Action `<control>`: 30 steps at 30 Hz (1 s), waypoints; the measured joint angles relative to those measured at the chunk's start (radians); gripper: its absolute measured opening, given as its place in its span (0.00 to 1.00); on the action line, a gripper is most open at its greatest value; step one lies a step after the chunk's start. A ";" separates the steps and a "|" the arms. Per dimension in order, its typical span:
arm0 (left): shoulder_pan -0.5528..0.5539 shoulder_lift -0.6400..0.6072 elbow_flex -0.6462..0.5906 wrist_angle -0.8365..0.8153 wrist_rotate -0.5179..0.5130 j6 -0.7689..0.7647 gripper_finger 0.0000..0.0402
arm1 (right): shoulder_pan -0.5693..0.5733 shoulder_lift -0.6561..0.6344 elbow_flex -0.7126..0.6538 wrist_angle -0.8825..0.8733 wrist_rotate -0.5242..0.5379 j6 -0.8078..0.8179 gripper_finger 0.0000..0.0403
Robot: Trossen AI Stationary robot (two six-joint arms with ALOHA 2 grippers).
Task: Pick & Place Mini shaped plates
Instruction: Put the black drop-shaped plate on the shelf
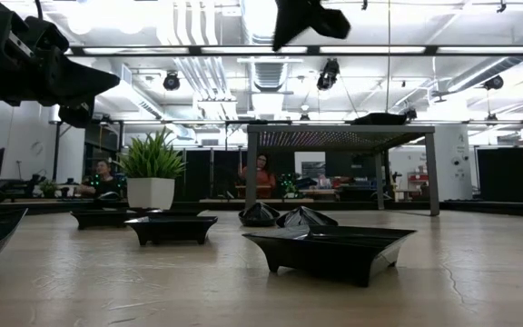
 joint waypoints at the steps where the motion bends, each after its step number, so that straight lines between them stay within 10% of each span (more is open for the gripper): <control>1: 0.000 0.000 0.000 0.000 0.000 0.000 0.01 | 0.013 0.000 0.000 0.026 0.002 0.014 0.02; 7: 0.000 0.000 0.000 0.007 0.002 -0.054 0.01 | 0.087 0.003 -0.007 0.164 0.033 0.055 0.02; 14: -0.001 0.000 0.000 0.093 0.012 -0.535 0.01 | 0.139 0.034 -0.011 0.179 0.064 0.105 0.02; 30: 0.000 0.001 0.000 0.243 -0.065 -0.821 0.01 | 0.278 0.114 -0.013 0.174 -0.001 0.152 0.02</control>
